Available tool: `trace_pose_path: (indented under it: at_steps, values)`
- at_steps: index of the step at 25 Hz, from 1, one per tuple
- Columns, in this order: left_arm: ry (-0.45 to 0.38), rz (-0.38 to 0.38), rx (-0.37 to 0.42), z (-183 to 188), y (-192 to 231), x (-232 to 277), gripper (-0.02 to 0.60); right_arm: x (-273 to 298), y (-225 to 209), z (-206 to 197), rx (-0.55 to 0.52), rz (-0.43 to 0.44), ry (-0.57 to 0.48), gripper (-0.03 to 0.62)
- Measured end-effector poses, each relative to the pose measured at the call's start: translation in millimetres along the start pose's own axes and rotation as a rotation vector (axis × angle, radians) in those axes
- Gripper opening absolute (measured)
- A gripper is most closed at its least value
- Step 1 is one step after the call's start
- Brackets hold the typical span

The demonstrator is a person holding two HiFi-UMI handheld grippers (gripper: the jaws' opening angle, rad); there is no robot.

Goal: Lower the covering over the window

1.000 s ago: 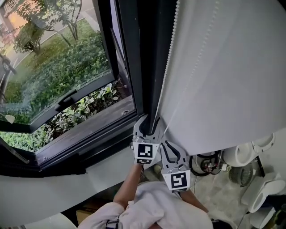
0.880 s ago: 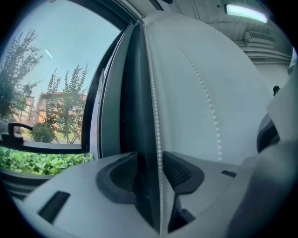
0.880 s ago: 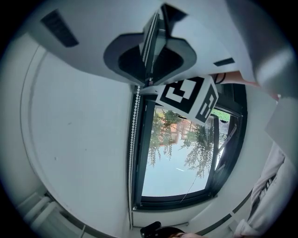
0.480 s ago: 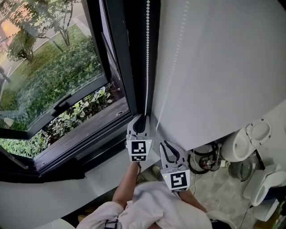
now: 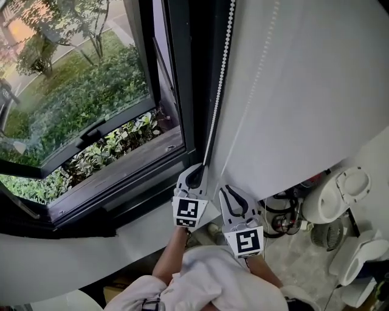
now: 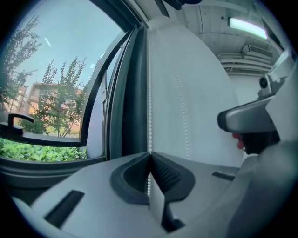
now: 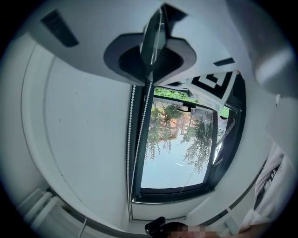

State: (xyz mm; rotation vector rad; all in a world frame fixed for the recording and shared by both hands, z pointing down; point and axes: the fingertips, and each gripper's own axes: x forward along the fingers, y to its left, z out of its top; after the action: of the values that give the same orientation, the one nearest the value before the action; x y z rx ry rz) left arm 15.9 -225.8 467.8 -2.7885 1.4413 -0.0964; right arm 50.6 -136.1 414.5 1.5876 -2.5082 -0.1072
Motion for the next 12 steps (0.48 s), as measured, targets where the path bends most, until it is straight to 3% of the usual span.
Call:
trace_pose_path:
  at_steps: [12]
  values:
    - [0.012,-0.09,0.022,-4,-20,-48,0.014,11,13,69,0.028,0.148,-0.136,0.067]
